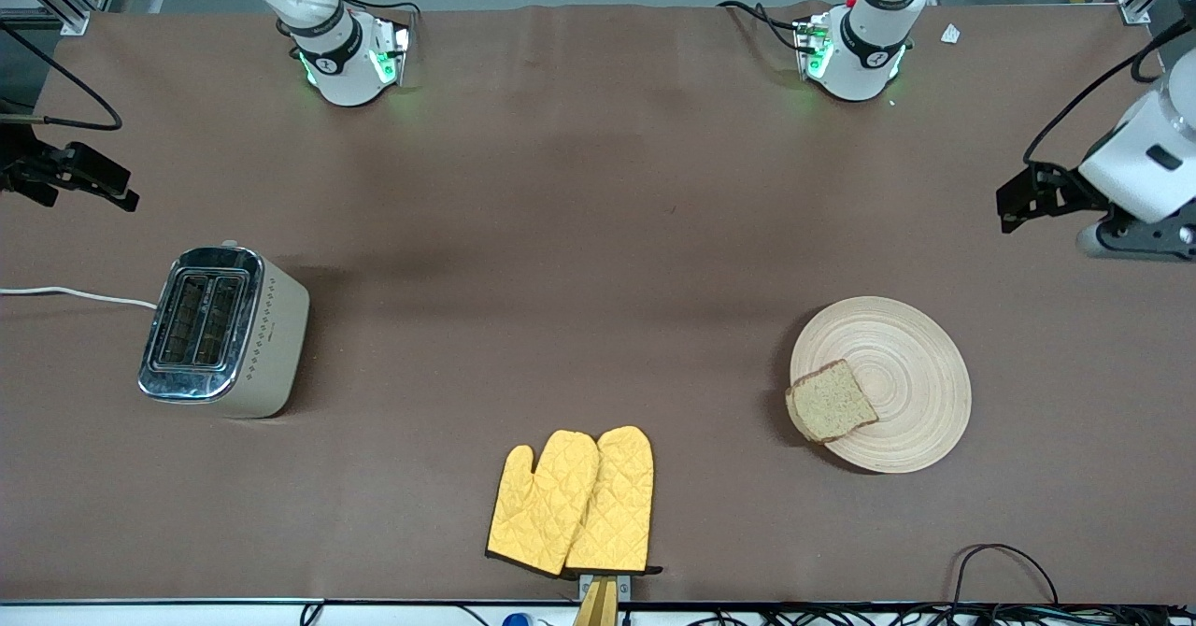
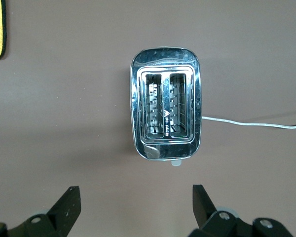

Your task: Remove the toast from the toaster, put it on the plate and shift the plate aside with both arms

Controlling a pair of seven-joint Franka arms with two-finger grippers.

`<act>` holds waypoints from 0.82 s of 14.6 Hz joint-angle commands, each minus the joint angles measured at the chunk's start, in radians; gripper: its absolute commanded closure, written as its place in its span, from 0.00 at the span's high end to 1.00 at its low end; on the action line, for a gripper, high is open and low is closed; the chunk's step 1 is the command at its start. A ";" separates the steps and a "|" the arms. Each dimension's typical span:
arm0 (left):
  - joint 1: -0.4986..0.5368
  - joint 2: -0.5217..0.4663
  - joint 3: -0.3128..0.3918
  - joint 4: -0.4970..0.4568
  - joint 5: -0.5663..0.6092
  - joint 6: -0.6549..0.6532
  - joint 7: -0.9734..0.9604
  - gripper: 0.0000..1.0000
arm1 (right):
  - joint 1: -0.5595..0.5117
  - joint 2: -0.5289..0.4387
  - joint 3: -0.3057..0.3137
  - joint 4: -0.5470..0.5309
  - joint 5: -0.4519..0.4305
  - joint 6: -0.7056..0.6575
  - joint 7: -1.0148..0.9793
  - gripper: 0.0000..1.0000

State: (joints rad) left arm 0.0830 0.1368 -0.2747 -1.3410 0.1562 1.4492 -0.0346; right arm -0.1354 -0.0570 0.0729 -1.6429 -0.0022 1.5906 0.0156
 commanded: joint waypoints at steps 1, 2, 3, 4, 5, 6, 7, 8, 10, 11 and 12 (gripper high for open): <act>-0.061 -0.112 0.112 -0.116 -0.076 0.004 0.009 1.00 | -0.006 0.002 0.008 0.009 0.016 -0.011 0.012 1.00; -0.084 -0.143 0.146 -0.154 -0.099 0.004 0.004 1.00 | -0.006 0.002 0.008 0.009 0.016 -0.011 0.012 1.00; -0.095 -0.175 0.158 -0.193 -0.104 0.005 0.002 1.00 | -0.006 0.002 0.008 0.009 0.016 -0.011 0.012 1.00; -0.097 -0.205 0.160 -0.231 -0.104 0.007 0.004 1.00 | -0.006 0.002 0.008 0.009 0.016 -0.011 0.010 1.00; -0.097 -0.238 0.160 -0.268 -0.104 0.008 -0.011 1.00 | -0.007 0.002 0.008 0.009 0.016 -0.011 0.012 1.00; -0.098 -0.270 0.158 -0.306 -0.106 0.020 -0.011 1.00 | -0.007 0.002 0.008 0.009 0.016 -0.011 0.010 1.00; -0.097 -0.293 0.158 -0.334 -0.107 0.036 -0.013 1.00 | -0.007 0.002 0.008 0.009 0.016 -0.011 0.010 1.00; -0.097 -0.299 0.158 -0.340 -0.107 0.036 -0.011 1.00 | -0.007 0.002 0.008 0.009 0.016 -0.011 0.010 1.00; -0.091 -0.287 0.160 -0.327 -0.121 0.031 0.002 1.00 | -0.007 0.002 0.008 0.009 0.016 -0.011 0.010 1.00; -0.086 -0.278 0.161 -0.305 -0.142 0.031 0.007 1.00 | -0.007 0.002 0.008 0.009 0.016 -0.011 0.010 1.00; -0.083 -0.257 0.161 -0.284 -0.142 0.030 0.012 1.00 | -0.007 0.002 0.008 0.009 0.016 -0.011 0.010 1.00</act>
State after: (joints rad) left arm -0.0026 -0.1338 -0.1236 -1.6389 0.0376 1.4635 -0.0372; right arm -0.1353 -0.0570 0.0746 -1.6429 -0.0019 1.5900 0.0157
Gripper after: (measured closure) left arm 0.000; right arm 0.000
